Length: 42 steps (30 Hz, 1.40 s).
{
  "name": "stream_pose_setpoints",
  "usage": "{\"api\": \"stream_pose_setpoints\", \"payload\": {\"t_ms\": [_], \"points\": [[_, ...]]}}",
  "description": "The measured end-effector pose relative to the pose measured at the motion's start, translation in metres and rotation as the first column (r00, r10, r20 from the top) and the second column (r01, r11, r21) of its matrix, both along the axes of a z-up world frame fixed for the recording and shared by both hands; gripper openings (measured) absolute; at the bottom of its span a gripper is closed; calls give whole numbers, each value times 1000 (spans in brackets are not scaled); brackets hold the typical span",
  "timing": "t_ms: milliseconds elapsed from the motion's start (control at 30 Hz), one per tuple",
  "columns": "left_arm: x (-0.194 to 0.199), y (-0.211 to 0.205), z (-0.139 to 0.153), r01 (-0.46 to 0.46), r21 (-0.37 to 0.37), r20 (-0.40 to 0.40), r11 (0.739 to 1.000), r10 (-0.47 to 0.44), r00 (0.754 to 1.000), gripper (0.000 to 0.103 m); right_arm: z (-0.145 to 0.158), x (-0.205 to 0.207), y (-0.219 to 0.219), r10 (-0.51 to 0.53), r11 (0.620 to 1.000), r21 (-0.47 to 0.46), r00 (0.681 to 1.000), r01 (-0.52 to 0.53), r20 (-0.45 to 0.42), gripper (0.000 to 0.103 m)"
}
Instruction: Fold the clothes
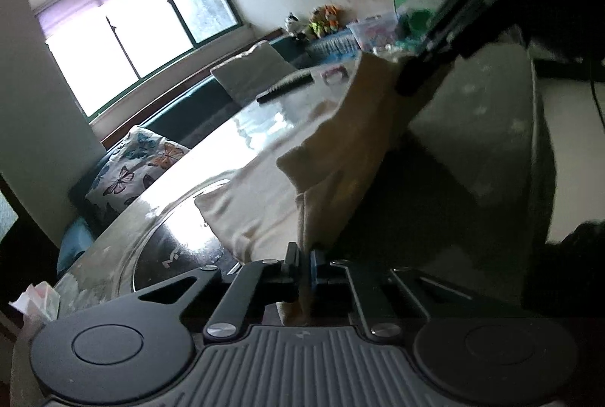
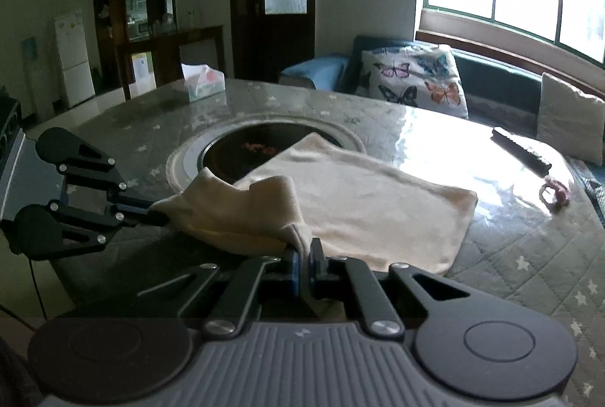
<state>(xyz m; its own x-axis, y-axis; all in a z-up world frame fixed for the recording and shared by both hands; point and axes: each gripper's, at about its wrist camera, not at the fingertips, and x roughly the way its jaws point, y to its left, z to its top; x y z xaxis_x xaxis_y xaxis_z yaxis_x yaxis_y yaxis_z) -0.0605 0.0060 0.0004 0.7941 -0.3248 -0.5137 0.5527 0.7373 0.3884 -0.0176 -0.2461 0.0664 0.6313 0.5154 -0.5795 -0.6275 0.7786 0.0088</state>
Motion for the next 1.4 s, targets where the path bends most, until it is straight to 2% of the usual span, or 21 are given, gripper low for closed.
{"api": "stream_pose_setpoints", "payload": {"t_ms": [233, 367, 533, 700, 833, 1000, 1167, 1200, 1300, 1400], "points": [[-49, 6, 47, -16, -80, 17, 997, 17, 1000, 5, 26, -49, -14, 36, 999, 28, 999, -37, 41, 4], [-38, 3, 57, -27, -93, 42, 995, 31, 999, 5, 35, -57, -15, 37, 999, 23, 998, -38, 56, 4], [5, 1, 57, -65, -106, 33, 992, 69, 997, 5, 34, -30, -13, 12, 1000, 23, 999, -13, 44, 4], [63, -1, 53, -88, -107, 5, 990, 89, 996, 5, 32, 19, -11, -12, 1000, 19, 1000, 12, 23, 4], [112, -4, 37, -110, -91, -72, 990, 104, 992, 5, 22, 60, -5, -33, 999, 8, 999, 33, -14, 4], [161, -5, 5, -158, -66, -182, 985, 144, 973, 6, -11, 108, 3, -62, 998, -19, 992, 60, -113, 5], [182, 0, -19, -185, -48, -211, 982, 171, 962, 13, -49, 139, -1, -144, 989, -40, 972, 139, -183, 11], [183, 2, -19, -191, -49, -209, 980, 177, 962, 16, -55, 143, -3, -164, 986, -36, 967, 160, -195, 20], [184, 4, -15, -214, -57, -198, 975, 200, 960, 19, -58, 148, -14, -217, 976, -16, 955, 218, -204, 23], [185, 4, -10, -231, -71, -188, 970, 214, 959, 19, -51, 144, -19, -249, 968, -18, 954, 249, -167, 24]]}}
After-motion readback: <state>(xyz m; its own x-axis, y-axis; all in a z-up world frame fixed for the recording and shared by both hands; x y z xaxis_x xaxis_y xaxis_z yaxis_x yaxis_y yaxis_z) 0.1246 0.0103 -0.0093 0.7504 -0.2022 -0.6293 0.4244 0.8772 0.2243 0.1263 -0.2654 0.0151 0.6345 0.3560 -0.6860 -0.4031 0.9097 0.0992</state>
